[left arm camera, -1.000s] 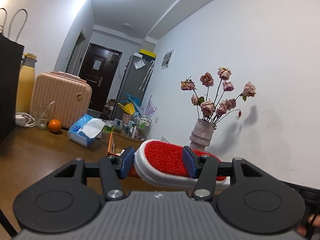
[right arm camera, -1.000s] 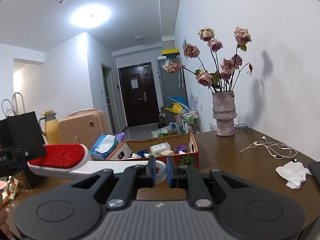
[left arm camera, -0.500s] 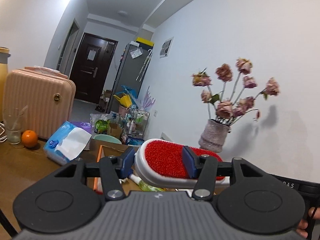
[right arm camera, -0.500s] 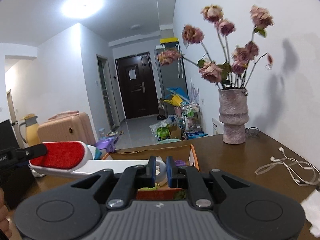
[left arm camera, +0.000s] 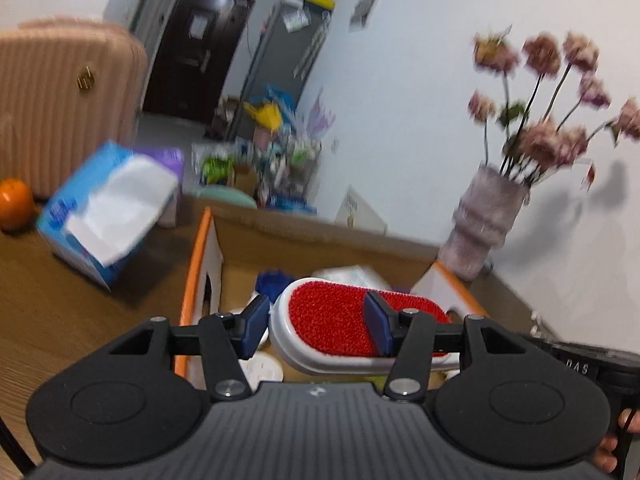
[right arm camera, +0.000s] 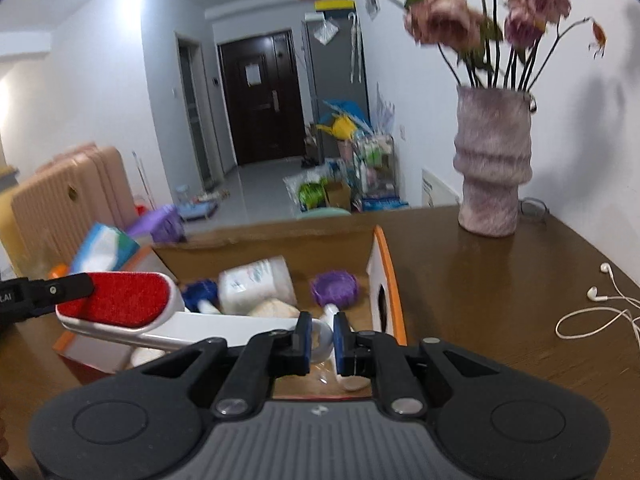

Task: Organize rigid objects

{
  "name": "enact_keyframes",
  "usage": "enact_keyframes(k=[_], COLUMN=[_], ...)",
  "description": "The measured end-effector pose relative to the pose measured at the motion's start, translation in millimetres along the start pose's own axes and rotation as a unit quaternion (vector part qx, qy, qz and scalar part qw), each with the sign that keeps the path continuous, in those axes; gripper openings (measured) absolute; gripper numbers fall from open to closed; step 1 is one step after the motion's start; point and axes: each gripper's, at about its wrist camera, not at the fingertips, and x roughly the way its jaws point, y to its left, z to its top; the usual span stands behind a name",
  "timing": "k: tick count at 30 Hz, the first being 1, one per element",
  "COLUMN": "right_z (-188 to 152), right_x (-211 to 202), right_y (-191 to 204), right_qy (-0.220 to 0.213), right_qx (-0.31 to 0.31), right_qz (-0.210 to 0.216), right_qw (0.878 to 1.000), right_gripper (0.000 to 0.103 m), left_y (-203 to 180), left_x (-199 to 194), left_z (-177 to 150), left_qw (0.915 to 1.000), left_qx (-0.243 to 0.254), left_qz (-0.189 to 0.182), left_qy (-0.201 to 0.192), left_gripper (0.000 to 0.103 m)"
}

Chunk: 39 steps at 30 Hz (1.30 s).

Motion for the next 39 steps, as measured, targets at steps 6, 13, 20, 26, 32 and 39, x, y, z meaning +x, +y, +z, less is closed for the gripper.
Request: enact_keyframes(k=[6,13,20,26,32,39], right_z=[-3.8,9.3,26.9,35.4,32.0,-9.3], right_x=[24.3,28.8,22.1,-7.5,-56.9,-107.0], right_y=[-3.6,6.7,26.1,40.9,50.4,49.4], right_qy=[0.008,0.003,0.007,0.003,-0.041,-0.171], right_qx=[-0.007,-0.026,-0.069,-0.091,-0.107,-0.104], right_qz=[0.002,0.01,0.018,0.036,0.022,0.004], right_qw=[1.0,1.0,0.997,0.995,0.993,0.98], right_gripper=[0.015,0.015,0.015,0.022,0.04,0.097], left_y=[-3.5,-15.2,-26.4,-48.6,-68.1,-76.9], left_x=[25.6,14.3,2.7,-30.3,-75.0,-125.0], left_z=[-19.7,-13.7,4.2,17.0,21.5,-18.7], left_qw=[0.9959,0.9937,0.9929,0.9888,0.9815,0.955], left_qx=[0.072,0.106,0.112,0.139,0.156,0.163], left_qz=[0.042,0.036,0.039,0.03,0.056,0.087], left_qy=[0.034,0.005,-0.009,-0.045,-0.096,-0.231], left_gripper=[0.077,0.083,0.087,0.094,0.1,0.103])
